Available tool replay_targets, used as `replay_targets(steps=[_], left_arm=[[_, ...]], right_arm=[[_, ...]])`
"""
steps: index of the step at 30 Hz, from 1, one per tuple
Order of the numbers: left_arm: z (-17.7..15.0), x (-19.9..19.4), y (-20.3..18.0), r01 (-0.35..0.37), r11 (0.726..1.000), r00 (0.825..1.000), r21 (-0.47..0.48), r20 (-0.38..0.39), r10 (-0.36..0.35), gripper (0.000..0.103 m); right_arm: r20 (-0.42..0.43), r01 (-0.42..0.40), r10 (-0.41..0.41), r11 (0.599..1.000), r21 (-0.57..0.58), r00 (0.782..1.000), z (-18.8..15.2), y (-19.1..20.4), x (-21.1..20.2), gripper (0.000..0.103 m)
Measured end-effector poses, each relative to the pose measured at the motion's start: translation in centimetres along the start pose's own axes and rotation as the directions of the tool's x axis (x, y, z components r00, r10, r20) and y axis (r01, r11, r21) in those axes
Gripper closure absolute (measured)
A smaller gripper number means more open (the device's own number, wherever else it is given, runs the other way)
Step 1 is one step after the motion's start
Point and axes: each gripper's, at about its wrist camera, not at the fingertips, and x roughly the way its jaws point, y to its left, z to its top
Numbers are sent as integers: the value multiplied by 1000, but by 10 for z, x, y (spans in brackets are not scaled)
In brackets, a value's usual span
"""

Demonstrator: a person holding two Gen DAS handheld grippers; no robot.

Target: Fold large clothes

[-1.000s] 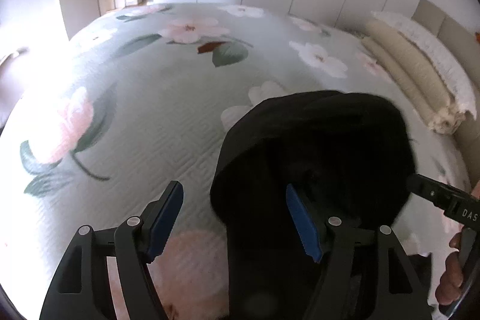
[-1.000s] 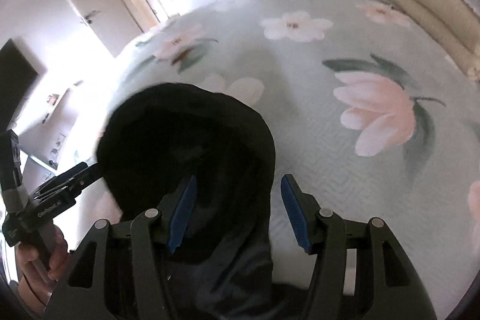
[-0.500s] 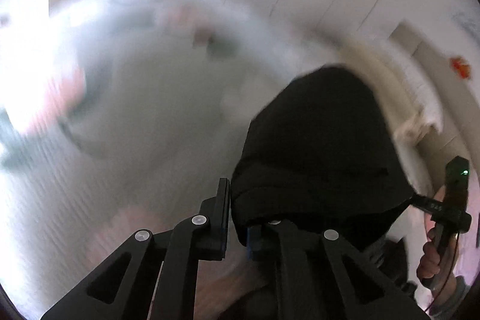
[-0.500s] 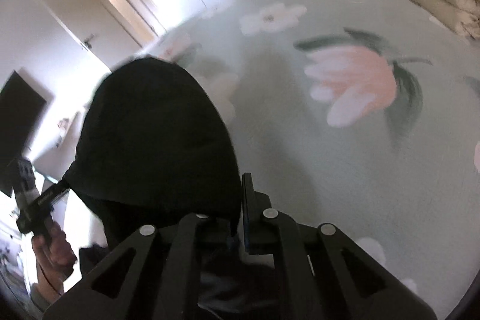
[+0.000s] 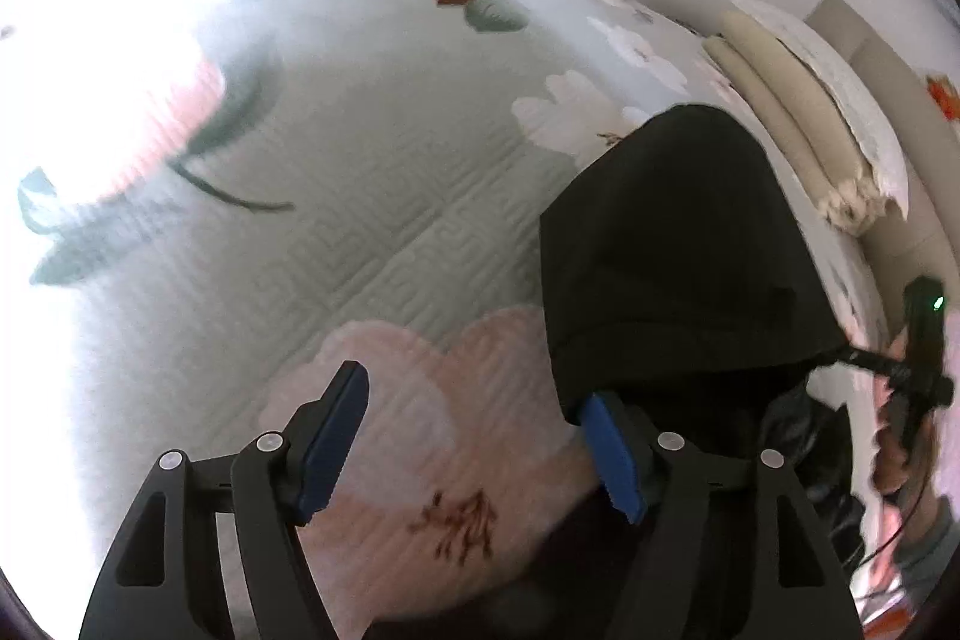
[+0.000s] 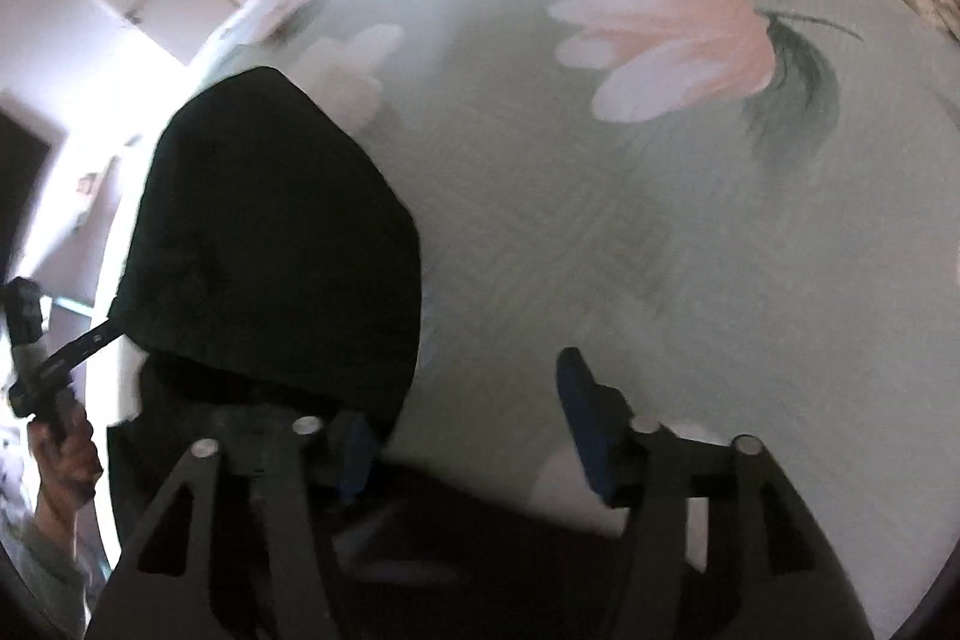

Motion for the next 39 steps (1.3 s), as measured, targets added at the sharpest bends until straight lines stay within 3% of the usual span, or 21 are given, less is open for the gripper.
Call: replay_targets(steps=[3,6,9,12,14,16,18,20,22,26,28,31,35,37,39], left_arm=[[6,-34,-33,-106,984,991,142,99,92,30],[17,-58,-66,-160,956,977,246,180,117,30],[29,-66,-80,-34,969,988,245,153,-4,30],[51,-67,-91,138,973,967,184,185,-172,30],[64,-40,-104,174,969,968,173,153,-201,30],[68,-1,-112,139,973,984,182,85,-157,32],[59,40,-111,62,979,998,195,-5,-62,46],[46,78,-105,14,980,995,198,-102,6,50],[34,91,-102,-4,974,997,228,-80,22,50],[28,94,-115,-95,947,993,307,-36,111,49],[30,83,-113,-78,953,995,292,-33,92,49],[25,44,-109,2,959,1000,282,24,-9,49],[19,21,-90,47,976,995,213,79,-65,39],[18,36,-77,-4,987,999,161,41,-2,39],[16,64,-73,-61,986,997,153,-31,66,40]], right_arm=[[58,-7,9,999,-39,998,4,19,-30,42],[132,23,-8,994,-109,991,17,46,-57,42],[172,21,7,987,-159,985,34,71,-63,42],[195,10,27,982,-187,981,53,95,-51,42],[206,-6,47,981,-196,977,65,111,-36,42],[180,6,34,977,-215,983,74,128,-8,42],[121,39,-11,972,-232,993,79,137,30,42],[29,77,-72,966,-247,997,77,138,71,42],[-38,109,-123,959,-261,992,70,134,98,43],[9,186,-194,927,-326,981,59,140,113,43],[-4,162,-172,939,-302,985,64,139,104,43],[23,75,-71,958,-278,997,62,134,65,43],[100,108,-80,945,-307,992,52,123,29,43],[78,140,-122,944,-298,989,51,116,39,43],[-1,148,-154,952,-269,988,47,106,64,46]])
